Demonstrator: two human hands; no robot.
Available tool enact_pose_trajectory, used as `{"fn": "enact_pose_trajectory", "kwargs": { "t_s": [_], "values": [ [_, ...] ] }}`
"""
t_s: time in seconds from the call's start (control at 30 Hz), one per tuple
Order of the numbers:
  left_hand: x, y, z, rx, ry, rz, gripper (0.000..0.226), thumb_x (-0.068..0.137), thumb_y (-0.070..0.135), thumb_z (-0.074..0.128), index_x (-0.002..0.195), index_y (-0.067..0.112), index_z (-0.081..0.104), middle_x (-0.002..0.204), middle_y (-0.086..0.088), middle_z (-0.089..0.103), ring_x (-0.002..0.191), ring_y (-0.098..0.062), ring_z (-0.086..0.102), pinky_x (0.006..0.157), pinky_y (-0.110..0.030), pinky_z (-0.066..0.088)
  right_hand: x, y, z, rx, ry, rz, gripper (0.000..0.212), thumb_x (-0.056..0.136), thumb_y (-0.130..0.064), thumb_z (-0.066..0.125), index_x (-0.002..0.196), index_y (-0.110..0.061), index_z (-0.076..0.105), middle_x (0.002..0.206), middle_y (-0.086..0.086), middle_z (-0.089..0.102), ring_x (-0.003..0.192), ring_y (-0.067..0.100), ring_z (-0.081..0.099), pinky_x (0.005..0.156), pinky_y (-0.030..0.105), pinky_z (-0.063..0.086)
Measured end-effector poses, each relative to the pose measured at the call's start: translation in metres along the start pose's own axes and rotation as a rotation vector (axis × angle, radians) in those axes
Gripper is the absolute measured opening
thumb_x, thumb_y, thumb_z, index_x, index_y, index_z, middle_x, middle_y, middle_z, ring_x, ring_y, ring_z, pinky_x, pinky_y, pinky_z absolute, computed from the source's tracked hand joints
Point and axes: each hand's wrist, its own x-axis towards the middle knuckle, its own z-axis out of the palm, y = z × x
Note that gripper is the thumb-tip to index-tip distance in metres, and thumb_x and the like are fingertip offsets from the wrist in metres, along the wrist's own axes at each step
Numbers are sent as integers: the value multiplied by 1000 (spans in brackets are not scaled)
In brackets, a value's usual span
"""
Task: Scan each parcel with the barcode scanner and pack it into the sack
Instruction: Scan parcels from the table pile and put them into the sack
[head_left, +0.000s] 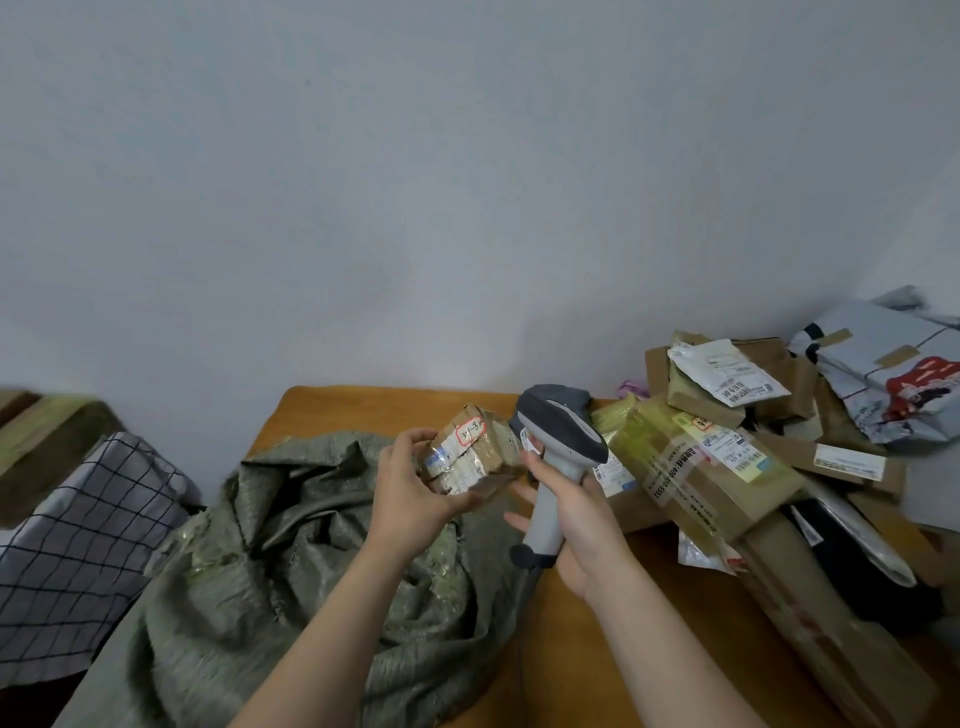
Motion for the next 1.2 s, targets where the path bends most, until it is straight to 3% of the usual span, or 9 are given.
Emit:
{"fn": "enact_pose_trajectory", "kwargs": {
  "t_s": [0.17,0.33,0.47,0.57,0.7,0.77,0.87,1.0,1.2],
  "values": [
    [-6,9,-3,-70,-59,-8,76,62,18,100,120,18,51,113,5,61,88,-9,65,60,-17,54,3,1,-3,25,15,-3,44,88,-22,79,130,-23,64,132,6,65,123,29,62,90,53,60],
    [-3,14,-8,-257,-149,-214,77,71,78,74,91,6,58,74,6,66,66,-10,62,76,-36,53,4,2,-3,57,42,-25,45,86,-23,83,127,-28,65,130,4,69,122,24,63,98,55,56],
    [-2,18,-8,-269,-204,-279,38,89,49,73,85,12,65,76,3,70,71,-11,66,68,-22,51,-1,1,1,23,12,-55,43,85,-21,83,122,-32,64,121,0,72,114,20,66,101,51,54],
    [2,13,-11,-259,-232,-301,30,89,35,78,93,11,59,86,-5,70,77,-19,65,65,-25,52,0,2,0,24,16,-61,46,81,-22,86,121,-30,64,121,0,71,113,21,65,102,50,53],
    [7,3,-15,-289,-197,-308,61,81,20,87,125,21,44,106,-15,74,85,-28,76,78,-38,64,4,5,0,-26,39,-103,29,86,-13,81,113,-18,73,112,4,76,107,21,70,97,42,56],
    [10,0,-17,-277,-153,-288,78,78,19,90,136,35,40,109,-16,72,90,-27,77,84,-39,63,3,4,-1,-37,0,-101,18,90,-5,73,108,-6,74,90,9,75,84,20,72,78,36,60],
    [16,-7,-20,-254,-98,-271,87,73,21,94,140,39,42,110,-14,71,94,-27,75,87,-40,61,-3,4,-1,-103,-61,-41,13,91,-10,72,100,0,69,62,6,54,50,16,51,49,29,44],
    [22,-15,-24,-246,-56,-276,94,66,27,97,141,41,43,115,-11,70,101,-26,72,95,-46,58,-9,7,1,-223,-160,-17,19,91,-18,74,97,-1,67,55,4,43,45,15,37,46,27,33],
    [25,-19,-26,-255,-43,-264,101,61,32,99,144,42,43,119,-5,67,111,-25,68,101,-49,55,-16,9,8,-301,-238,-20,31,92,-20,74,63,-18,63,53,3,40,43,16,34,45,26,32]
  ]
}}
